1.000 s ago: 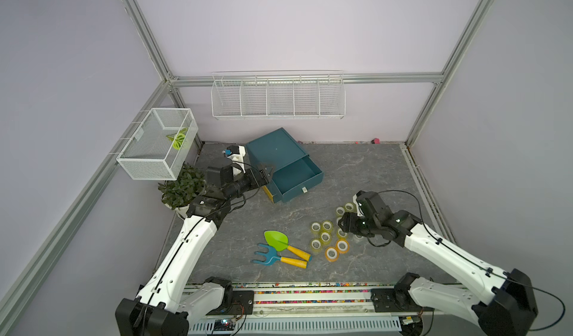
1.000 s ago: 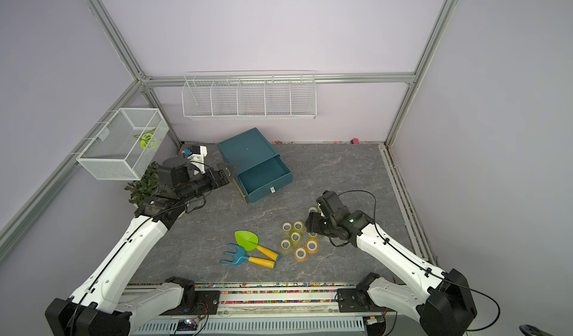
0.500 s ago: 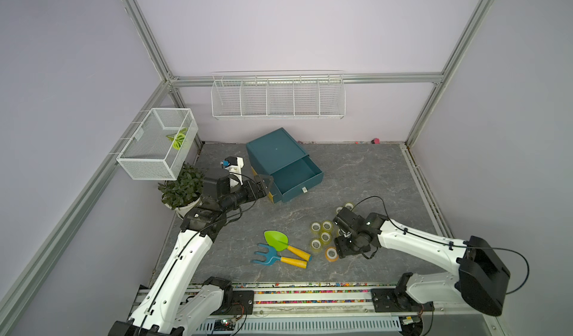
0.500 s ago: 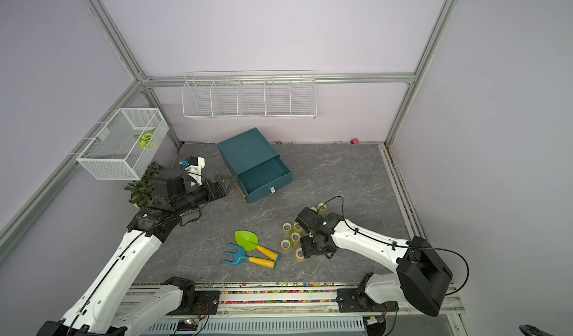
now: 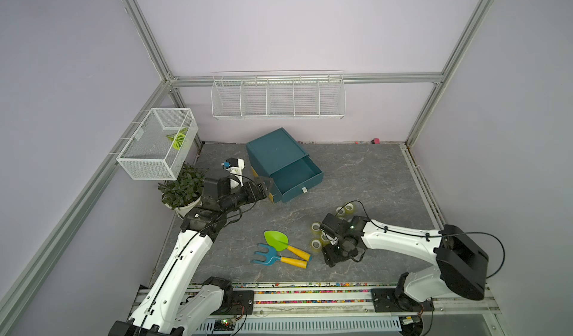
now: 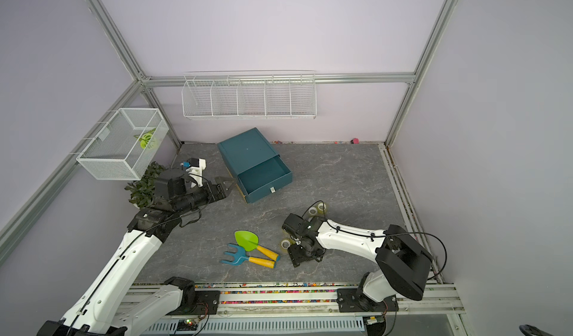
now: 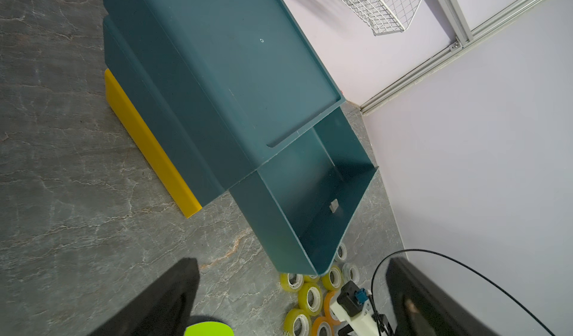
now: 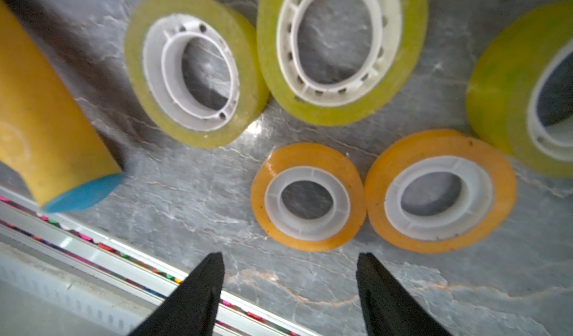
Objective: Place the transparent tape into the drawer according to color
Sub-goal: Pick up the tape at the center of the board.
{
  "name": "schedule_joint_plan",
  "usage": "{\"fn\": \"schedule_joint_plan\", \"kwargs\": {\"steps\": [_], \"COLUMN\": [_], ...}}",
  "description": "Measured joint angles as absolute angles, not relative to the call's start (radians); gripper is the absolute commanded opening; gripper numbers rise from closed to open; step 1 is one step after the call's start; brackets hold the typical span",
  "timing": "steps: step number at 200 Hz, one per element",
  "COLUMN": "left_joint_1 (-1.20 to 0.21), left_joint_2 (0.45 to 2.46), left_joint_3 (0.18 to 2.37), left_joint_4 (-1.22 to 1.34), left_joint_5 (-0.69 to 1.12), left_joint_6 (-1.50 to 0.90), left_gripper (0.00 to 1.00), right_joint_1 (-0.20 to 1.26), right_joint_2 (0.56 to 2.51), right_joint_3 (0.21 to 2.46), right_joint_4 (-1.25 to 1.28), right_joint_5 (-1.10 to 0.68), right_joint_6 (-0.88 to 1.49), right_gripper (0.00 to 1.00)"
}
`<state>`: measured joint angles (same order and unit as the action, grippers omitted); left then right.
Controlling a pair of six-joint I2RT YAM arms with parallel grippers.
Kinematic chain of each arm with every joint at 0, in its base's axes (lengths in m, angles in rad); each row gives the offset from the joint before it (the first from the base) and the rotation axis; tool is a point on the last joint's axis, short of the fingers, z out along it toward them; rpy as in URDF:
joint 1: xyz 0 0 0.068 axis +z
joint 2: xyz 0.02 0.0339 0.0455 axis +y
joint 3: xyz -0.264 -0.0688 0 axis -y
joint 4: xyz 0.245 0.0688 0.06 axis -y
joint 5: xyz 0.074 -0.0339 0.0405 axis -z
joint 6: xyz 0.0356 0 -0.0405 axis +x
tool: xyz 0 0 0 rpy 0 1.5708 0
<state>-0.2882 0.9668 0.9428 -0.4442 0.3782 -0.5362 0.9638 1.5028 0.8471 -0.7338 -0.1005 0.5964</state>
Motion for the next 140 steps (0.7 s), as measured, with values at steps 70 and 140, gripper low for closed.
{"fn": "schedule_joint_plan", "kwargs": {"steps": [70, 140], "left_joint_1": [-0.288, -0.288], "left_joint_2": [0.967, 0.967], "left_joint_3": [0.942, 0.942], "left_joint_4": [-0.444, -0.446], "left_joint_5": [0.374, 0.369], "left_joint_6": [-0.536, -0.536], "left_gripper": [1.00, 1.00], "right_joint_1": [0.995, 1.016], "right_joint_2": [1.605, 1.637], "right_joint_3": [0.904, 0.926], "right_joint_4": [-0.743, -0.744], "right_joint_5": [0.018, 0.072], "right_joint_6": [0.583, 0.574], "right_gripper": [0.73, 0.67]}}
